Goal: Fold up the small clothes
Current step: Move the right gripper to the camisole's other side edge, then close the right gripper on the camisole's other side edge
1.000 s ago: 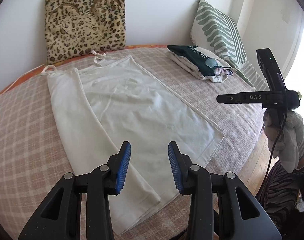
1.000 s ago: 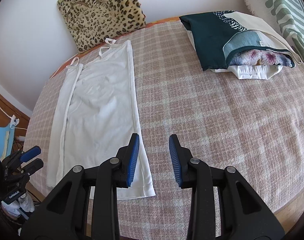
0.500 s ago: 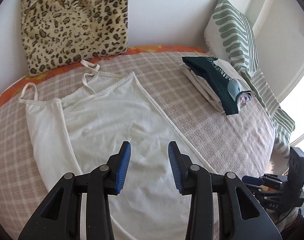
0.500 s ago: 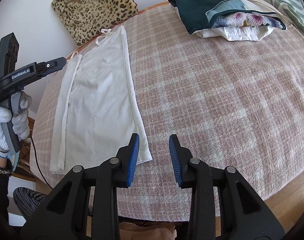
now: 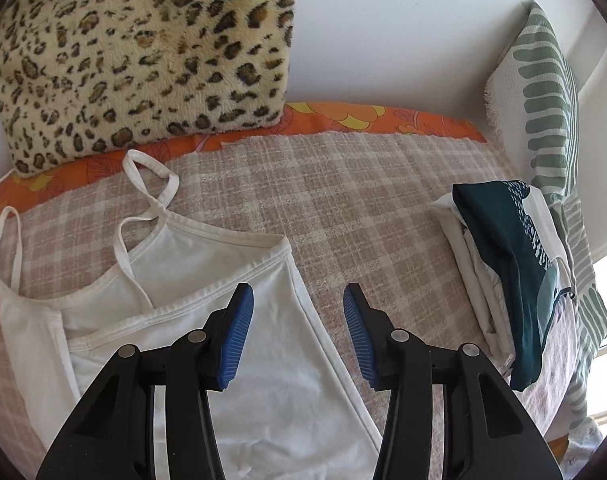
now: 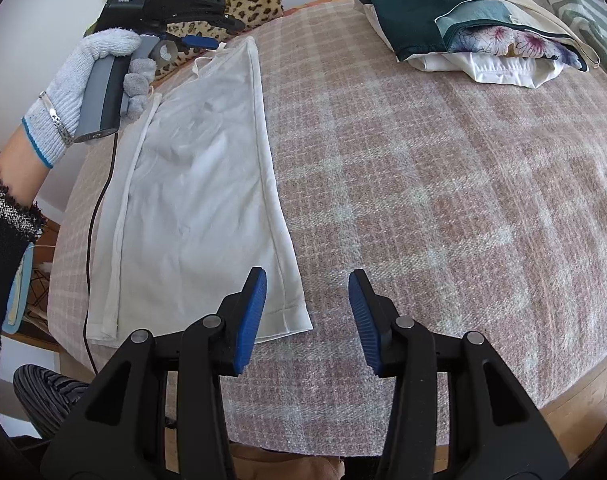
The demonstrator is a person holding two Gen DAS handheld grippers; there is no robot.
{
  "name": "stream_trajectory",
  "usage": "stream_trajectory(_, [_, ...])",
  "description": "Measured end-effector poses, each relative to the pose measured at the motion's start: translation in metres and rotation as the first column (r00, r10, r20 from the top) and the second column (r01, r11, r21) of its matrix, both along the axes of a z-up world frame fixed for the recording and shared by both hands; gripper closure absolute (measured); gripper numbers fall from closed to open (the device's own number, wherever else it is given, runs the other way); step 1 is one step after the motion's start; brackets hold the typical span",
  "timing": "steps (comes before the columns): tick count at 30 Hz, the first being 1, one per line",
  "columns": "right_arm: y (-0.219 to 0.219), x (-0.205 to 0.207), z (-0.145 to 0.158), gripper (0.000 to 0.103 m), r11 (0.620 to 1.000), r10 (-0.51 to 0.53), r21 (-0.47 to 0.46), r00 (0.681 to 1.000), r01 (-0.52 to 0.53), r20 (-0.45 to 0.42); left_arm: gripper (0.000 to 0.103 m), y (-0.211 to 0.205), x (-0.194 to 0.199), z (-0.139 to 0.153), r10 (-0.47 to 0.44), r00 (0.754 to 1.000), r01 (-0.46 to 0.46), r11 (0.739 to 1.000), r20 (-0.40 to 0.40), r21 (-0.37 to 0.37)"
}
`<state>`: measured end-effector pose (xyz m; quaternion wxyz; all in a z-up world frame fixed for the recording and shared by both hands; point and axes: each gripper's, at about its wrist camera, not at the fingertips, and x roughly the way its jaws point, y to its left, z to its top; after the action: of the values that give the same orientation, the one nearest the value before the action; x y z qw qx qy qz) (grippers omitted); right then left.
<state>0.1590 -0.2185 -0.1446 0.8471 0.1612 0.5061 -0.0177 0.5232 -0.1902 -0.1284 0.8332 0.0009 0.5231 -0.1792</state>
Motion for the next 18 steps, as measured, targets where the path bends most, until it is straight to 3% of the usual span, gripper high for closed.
stream_trajectory(5, [-0.004,0.003,-0.008,0.058,1.000,0.008,0.010,1.000,-0.008,-0.019,0.057,-0.008,0.021,-0.018,0.044,0.999,-0.043,0.997,-0.010,0.068])
stream_trajectory(10, [0.002,0.001,-0.007,0.058,0.999,0.034,-0.037,0.999,-0.034,-0.009,0.058,-0.011,0.024,-0.034,0.040,0.999,-0.039,0.993,-0.007,0.108])
stream_trajectory(13, [0.007,0.000,-0.006,0.058,0.997,0.053,-0.060,0.999,-0.053,-0.004,0.071,-0.012,0.023,-0.037,0.034,0.998,-0.040,0.985,0.044,0.165])
stream_trajectory(18, [0.015,-0.001,-0.006,0.060,0.992,0.078,-0.095,0.997,-0.077,0.002,0.082,-0.010,0.028,-0.034,0.034,0.998,-0.041,0.989,0.055,0.142])
